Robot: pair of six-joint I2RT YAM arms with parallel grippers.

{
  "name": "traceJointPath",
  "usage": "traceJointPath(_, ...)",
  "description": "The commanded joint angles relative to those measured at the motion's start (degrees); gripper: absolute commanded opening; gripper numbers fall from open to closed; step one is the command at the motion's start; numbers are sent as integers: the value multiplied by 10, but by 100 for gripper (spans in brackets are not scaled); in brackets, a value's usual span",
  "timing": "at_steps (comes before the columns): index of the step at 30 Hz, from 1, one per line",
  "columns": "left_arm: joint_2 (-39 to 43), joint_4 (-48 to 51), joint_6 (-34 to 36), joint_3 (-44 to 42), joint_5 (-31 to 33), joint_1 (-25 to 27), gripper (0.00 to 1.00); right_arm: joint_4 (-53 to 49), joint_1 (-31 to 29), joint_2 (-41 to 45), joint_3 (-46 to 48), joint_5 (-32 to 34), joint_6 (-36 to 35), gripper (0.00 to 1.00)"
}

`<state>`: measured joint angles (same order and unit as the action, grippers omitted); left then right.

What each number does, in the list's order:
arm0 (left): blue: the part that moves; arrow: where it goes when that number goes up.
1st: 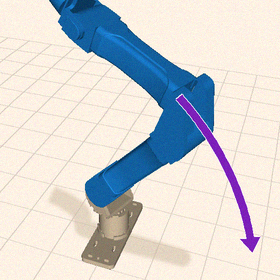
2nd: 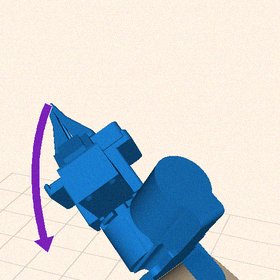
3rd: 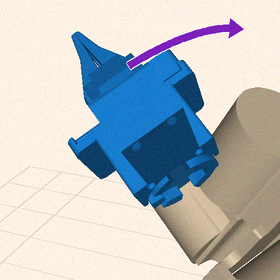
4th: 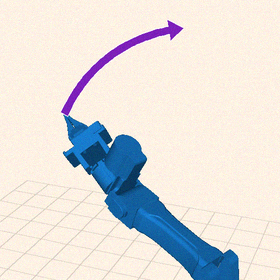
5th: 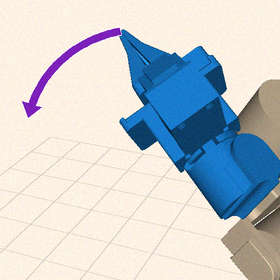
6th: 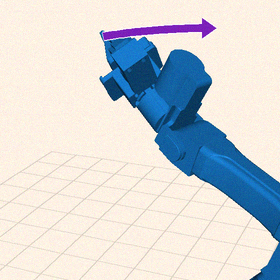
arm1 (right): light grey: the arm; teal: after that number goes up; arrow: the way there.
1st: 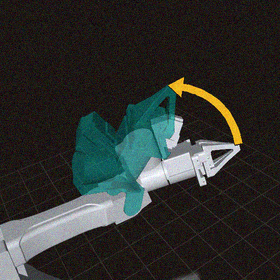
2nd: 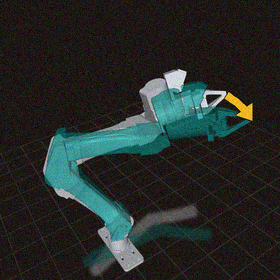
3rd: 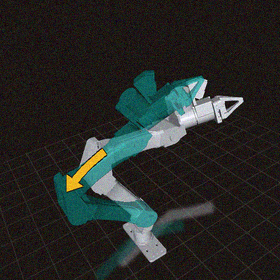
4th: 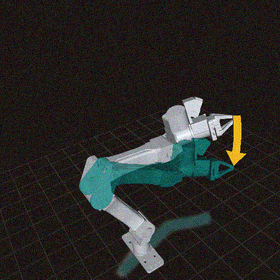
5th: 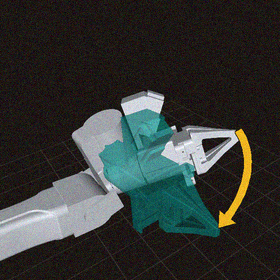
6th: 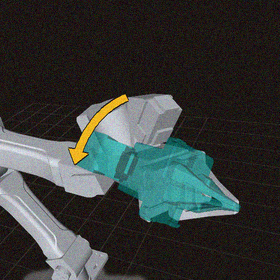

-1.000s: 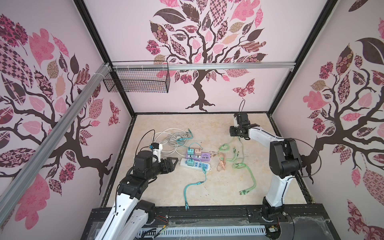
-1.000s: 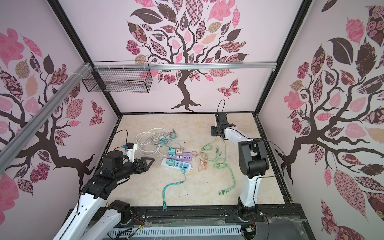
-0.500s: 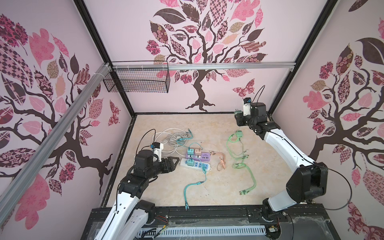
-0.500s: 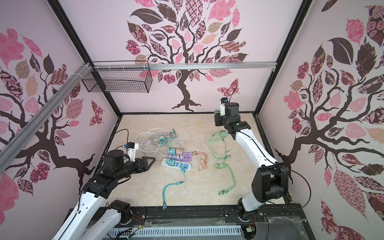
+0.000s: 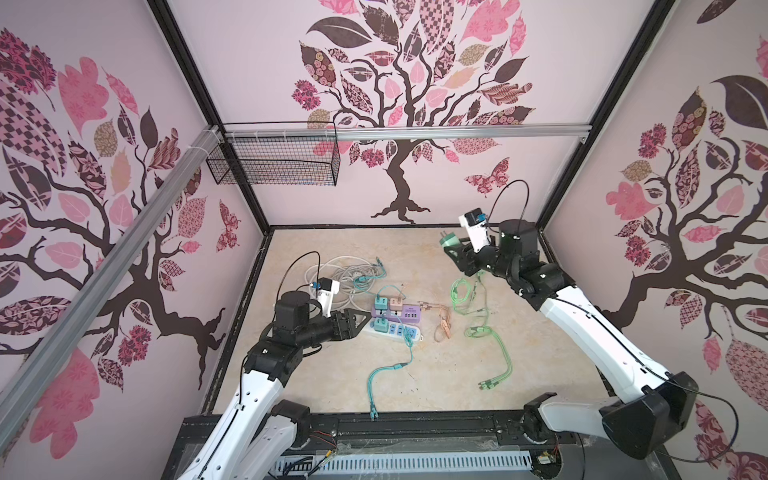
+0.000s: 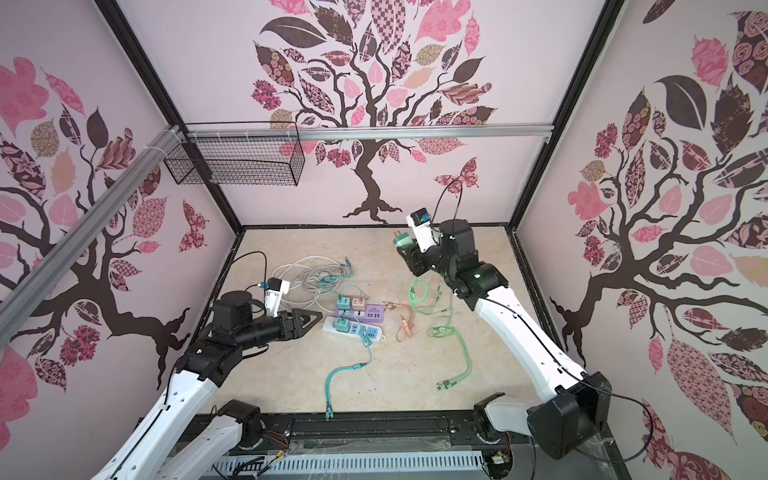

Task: Insert the plug
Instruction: 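Lift the mint-green charger with the right gripper toward the power strips, then bring the mint-green charger toward the left gripper while the left gripper reaches to meet it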

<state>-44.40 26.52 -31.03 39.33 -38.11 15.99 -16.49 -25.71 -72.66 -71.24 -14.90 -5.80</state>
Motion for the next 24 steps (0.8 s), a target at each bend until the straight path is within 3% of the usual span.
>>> traceJointPath(1,-8,-51,-15,29,-100,-1,73,-8,-27,37,21,-23,-15,25)
traceJointPath(8,0,-158,-103,5,-149,12,75,5,-51,101,112,-72,-6,25)
traceJointPath(13,-18,-207,-134,0,-119,61,76,39,-62,150,173,-122,18,25)
traceJointPath(17,-52,-243,-158,6,-115,92,76,36,-80,161,192,-121,23,24)
traceJointPath(24,-82,-295,-198,14,-100,101,76,30,-123,162,210,-90,19,24)
